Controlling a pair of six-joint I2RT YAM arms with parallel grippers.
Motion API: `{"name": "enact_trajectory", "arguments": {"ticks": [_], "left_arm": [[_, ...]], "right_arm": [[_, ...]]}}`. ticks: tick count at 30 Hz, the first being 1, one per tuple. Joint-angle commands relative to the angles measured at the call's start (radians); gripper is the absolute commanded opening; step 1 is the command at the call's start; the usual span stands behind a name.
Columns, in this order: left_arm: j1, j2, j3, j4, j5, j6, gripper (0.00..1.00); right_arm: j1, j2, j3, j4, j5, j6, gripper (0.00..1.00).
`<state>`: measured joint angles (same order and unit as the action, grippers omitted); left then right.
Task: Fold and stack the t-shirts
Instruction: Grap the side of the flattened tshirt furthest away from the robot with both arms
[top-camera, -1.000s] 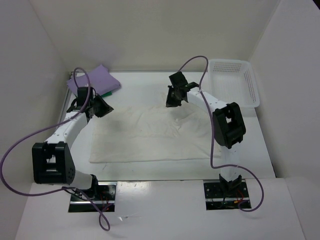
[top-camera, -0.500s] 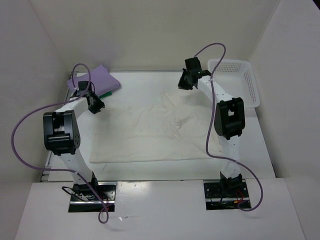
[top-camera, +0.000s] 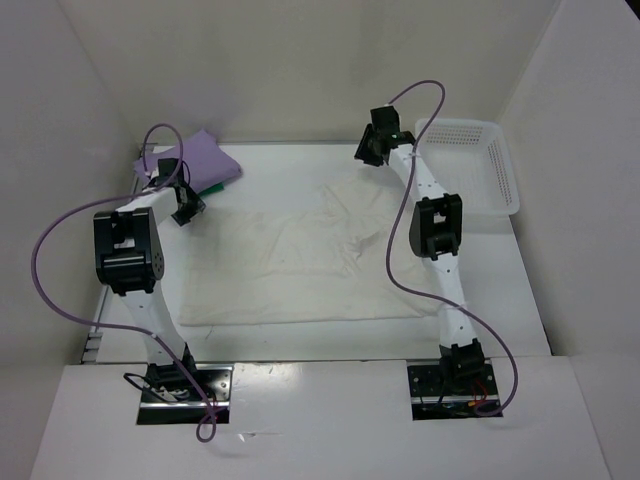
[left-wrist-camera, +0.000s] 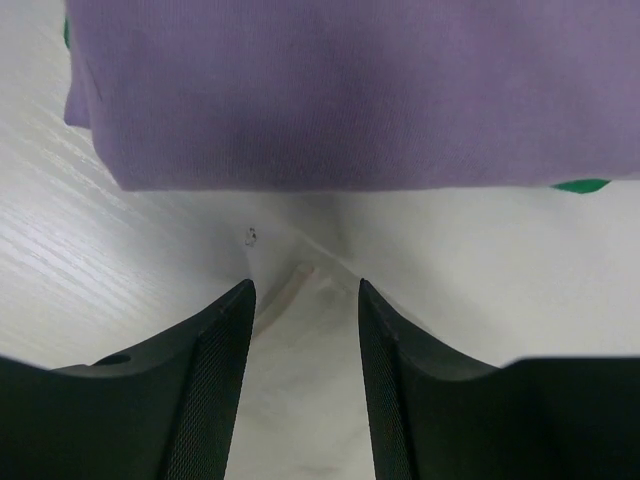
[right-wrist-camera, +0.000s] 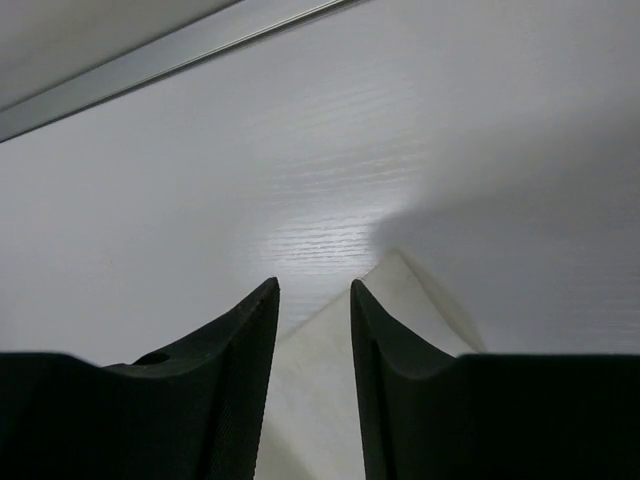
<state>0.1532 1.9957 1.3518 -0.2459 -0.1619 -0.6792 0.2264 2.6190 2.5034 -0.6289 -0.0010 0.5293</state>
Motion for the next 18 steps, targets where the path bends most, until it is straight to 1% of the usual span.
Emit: {"name": "enact_trajectory", "arguments": {"ticks": [1, 3, 7, 11, 13, 17, 18], "left_arm": [[0.005, 0.014, 0.044, 0.028, -0.037, 0.033, 0.53], [0.005, 0.023, 0.053, 0.037, -0.024, 0.033, 0.53], [0.005, 0.035, 0.053, 0.050, -0.011, 0.043, 0.53], [0.005, 0.046, 0.041, 0.065, 0.016, 0.052, 0.49], [0.005, 0.046, 0.041, 0.074, 0.016, 0.052, 0.49], [0.005, 0.046, 0.041, 0.074, 0.036, 0.061, 0.42], [0.005, 0.046, 0.030, 0.074, 0.045, 0.061, 0.38]], "right_arm": [[-0.007, 0.035, 0.100, -0.066, 0.061, -0.015, 0.43], [-0.007, 0.059, 0.110, -0.066, 0.088, -0.015, 0.44], [-0.007, 0.088, 0.110, -0.066, 0.088, -0.015, 0.45], [-0.007, 0.108, 0.120, -0.075, 0.107, -0.015, 0.45], [-0.007, 0.118, 0.120, -0.075, 0.107, -0.015, 0.45], [-0.007, 0.128, 0.120, -0.075, 0.107, -0.015, 0.48], [-0.007, 0.137, 0.120, -0.075, 0.098, -0.015, 0.48]]}}
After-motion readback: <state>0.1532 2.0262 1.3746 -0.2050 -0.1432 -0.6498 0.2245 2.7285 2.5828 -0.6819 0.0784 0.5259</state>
